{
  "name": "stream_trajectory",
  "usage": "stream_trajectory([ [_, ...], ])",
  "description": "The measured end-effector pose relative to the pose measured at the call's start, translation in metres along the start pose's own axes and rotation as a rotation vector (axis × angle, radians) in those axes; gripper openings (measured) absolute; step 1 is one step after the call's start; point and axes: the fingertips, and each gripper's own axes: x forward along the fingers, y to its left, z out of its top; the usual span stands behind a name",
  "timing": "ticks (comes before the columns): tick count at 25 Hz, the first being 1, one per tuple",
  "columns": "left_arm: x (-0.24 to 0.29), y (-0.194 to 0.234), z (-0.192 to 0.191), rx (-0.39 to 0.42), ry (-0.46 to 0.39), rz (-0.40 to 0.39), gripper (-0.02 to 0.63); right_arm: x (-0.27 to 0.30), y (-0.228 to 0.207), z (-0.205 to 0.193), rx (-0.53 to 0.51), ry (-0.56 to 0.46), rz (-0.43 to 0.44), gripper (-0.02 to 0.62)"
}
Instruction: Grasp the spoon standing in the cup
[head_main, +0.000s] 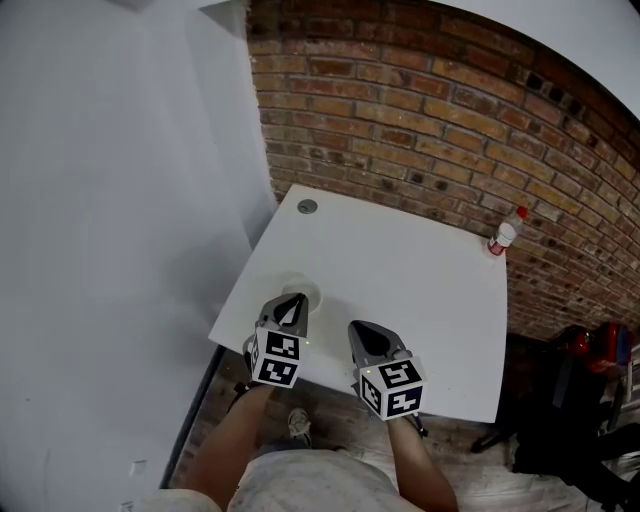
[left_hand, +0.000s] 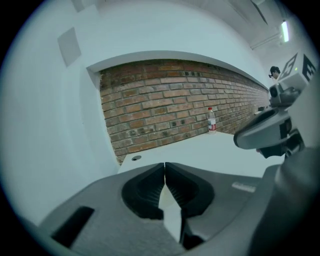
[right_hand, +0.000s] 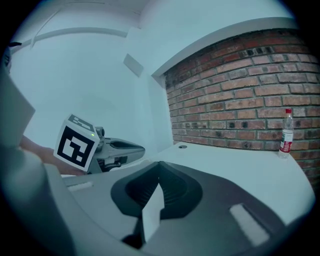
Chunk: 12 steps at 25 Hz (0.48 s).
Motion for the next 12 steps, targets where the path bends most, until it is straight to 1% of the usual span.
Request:
stream_trajectory([
  [8, -0.048, 0.013, 0.032, -0.051, -0.101, 0.088, 0.008, -0.013, 0.019, -0.003, -0.031, -0.002, 0.06, 0.008],
  [12, -0.074, 0.013, 0.043, -0.058, -0.141, 0.125, 0.008, -0.019, 0.03, -0.003, -0.047, -0.006, 0.093, 0.008],
])
